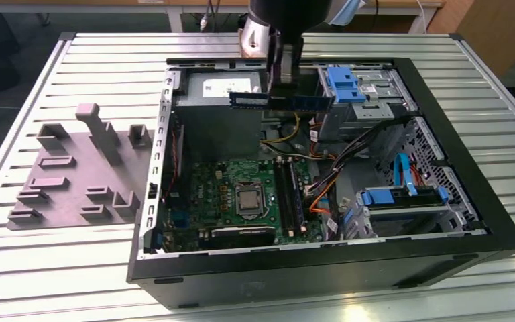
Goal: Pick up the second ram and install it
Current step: 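Insert the second ram into the second slot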
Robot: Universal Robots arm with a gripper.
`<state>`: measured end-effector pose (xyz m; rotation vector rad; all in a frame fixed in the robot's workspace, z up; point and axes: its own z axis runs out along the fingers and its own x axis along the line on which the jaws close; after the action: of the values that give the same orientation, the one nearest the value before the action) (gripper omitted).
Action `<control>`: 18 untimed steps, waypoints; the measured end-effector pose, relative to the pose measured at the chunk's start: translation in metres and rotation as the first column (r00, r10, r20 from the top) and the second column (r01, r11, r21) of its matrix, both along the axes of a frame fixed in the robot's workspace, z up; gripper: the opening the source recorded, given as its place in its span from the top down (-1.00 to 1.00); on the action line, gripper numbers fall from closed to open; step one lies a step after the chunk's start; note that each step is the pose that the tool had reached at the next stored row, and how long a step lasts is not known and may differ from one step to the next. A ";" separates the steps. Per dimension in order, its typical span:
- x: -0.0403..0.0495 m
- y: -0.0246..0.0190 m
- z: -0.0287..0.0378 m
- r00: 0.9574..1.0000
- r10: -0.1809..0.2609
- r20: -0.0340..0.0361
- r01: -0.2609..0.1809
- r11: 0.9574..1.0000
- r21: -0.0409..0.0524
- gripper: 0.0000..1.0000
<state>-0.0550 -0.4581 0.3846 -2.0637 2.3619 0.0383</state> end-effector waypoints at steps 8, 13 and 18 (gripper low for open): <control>0.0000 0.0000 -0.0003 0.997 -0.081 0.000 0.081 0.997 0.000 0.73; 0.0000 0.0000 -0.0004 0.991 -0.131 0.000 0.131 0.991 0.000 0.73; 0.0000 0.0000 -0.0005 0.983 -0.183 0.000 0.183 0.983 -0.001 0.73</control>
<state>-0.0550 -0.4582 0.3842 -1.8365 2.5404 0.0367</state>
